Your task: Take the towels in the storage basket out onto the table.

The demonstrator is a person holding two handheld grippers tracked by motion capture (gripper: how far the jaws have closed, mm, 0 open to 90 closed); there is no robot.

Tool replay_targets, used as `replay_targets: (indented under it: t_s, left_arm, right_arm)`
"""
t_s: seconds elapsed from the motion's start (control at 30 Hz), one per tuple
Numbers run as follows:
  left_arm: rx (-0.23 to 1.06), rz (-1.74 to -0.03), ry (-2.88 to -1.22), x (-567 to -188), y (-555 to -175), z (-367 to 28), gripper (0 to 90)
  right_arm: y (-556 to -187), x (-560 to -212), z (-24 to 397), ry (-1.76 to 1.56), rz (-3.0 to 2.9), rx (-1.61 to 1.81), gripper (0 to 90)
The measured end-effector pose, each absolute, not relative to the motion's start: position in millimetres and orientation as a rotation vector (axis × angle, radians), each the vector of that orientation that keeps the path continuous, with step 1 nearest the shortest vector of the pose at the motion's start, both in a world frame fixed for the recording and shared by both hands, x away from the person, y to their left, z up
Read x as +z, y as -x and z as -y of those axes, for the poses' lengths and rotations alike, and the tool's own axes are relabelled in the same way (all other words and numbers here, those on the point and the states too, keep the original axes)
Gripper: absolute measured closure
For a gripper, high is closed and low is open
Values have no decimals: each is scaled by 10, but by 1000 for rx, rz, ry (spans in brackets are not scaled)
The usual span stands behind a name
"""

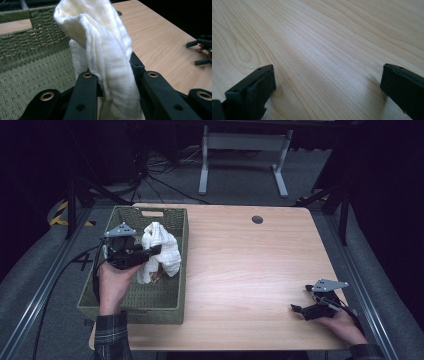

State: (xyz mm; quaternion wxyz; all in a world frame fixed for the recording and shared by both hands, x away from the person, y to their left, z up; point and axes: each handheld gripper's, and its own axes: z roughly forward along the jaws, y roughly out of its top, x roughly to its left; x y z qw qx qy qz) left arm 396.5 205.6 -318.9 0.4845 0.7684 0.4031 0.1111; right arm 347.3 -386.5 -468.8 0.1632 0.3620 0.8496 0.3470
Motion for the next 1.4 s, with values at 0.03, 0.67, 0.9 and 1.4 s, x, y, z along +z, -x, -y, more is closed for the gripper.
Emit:
replay_targets:
  t_s: [0.03,0.67,0.9,1.4]
  left_arm:
    - [276,-976,-1860,-3139,-3958,-2045,746]
    - [321,-845,-1771,-2592,-3892,-1932,750]
    - [309,-777,-1744,-2460,-3862,-1811,750]
    - [272,-657,-1757,-2344,-3875,-1355,758]
  right_arm:
    - [-3473,-4688,3865,-1032,-2423,989,2]
    - [-3473,-4688,3866,-1031,-2423,989,2]
    - [-3473,-4688,3866,-1032,-2423,989,2]
    - [-3473,-4688,3866,-1031,-2423,990,3]
